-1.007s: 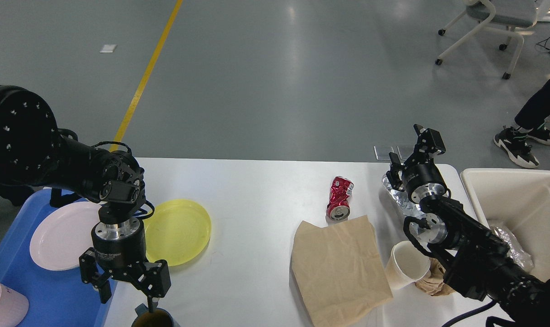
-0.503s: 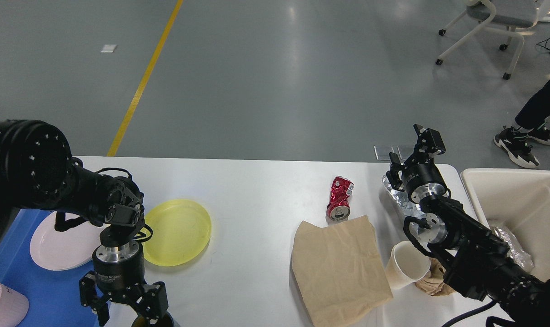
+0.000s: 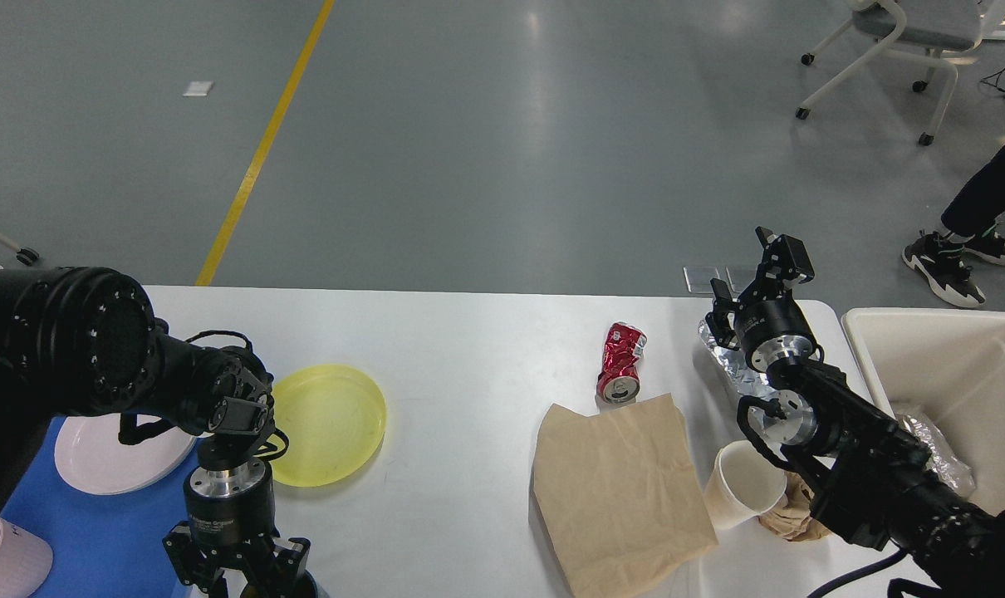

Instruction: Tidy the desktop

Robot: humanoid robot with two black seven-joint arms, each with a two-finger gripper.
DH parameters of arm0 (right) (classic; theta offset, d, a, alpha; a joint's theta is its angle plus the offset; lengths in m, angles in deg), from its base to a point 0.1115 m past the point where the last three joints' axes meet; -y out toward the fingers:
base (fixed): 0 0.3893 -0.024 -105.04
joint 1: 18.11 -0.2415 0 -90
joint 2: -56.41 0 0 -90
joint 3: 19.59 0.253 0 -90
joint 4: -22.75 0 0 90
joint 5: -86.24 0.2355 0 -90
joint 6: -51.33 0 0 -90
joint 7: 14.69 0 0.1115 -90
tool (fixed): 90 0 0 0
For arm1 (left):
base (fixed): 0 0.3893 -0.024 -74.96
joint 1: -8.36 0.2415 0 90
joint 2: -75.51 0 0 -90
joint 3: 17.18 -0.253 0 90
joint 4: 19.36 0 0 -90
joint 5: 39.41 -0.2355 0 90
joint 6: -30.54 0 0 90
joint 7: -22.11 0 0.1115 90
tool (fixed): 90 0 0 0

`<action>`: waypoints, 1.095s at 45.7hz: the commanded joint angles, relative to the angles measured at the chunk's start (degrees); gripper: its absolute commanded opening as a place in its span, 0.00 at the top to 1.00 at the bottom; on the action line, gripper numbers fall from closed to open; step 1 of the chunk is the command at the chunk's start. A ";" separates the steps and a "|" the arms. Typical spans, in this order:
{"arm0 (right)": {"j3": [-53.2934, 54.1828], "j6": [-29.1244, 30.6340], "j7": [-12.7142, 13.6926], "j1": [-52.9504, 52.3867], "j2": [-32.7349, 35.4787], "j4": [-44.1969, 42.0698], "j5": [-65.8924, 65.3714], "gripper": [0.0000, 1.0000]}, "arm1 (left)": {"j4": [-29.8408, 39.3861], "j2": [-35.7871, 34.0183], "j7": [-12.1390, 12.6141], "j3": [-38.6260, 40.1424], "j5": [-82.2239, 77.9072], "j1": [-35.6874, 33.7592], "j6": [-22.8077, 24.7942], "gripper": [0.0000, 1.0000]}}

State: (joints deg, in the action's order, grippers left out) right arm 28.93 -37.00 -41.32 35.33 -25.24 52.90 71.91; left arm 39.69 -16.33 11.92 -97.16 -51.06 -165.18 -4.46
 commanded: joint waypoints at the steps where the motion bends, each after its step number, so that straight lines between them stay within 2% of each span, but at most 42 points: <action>1: 0.00 0.00 0.00 0.00 0.00 0.00 0.00 0.00 | -0.07 0.00 -0.09 0.00 0.13 0.40 0.00 0.70; 4: 0.00 0.00 0.00 0.00 0.00 0.00 0.00 0.00 | -0.07 0.00 -0.18 -0.09 0.22 0.49 0.00 0.79; 11: 0.00 0.00 0.00 0.00 0.00 0.00 0.00 0.00 | -0.07 0.00 -0.09 -0.70 3.46 1.10 0.00 0.89; 15: 0.00 0.00 0.00 0.00 0.00 0.00 0.00 0.00 | -0.07 0.00 -0.09 -0.88 4.00 1.28 0.00 1.00; 27: 0.00 0.00 0.00 0.00 0.00 -0.09 0.00 0.00 | 0.10 -0.70 -0.18 -0.35 4.08 0.58 0.00 1.00; 35: 0.00 0.00 0.00 0.00 0.00 0.00 0.00 0.00 | 0.19 -1.67 -0.26 -0.18 4.00 -6.45 0.00 1.00; 42: 0.00 0.00 0.00 0.00 0.00 0.00 0.00 0.00 | 0.36 -5.01 -0.44 0.09 4.08 -11.20 0.00 1.00; 50: -0.09 0.00 0.00 0.00 0.00 -0.09 0.00 0.00 | 0.45 -10.80 -0.18 -0.09 3.91 -12.17 0.00 1.00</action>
State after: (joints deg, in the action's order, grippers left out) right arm 28.92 -37.00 -41.32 35.33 -25.24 52.83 71.91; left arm 40.10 -23.49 11.51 -96.85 -47.05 -176.98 -4.46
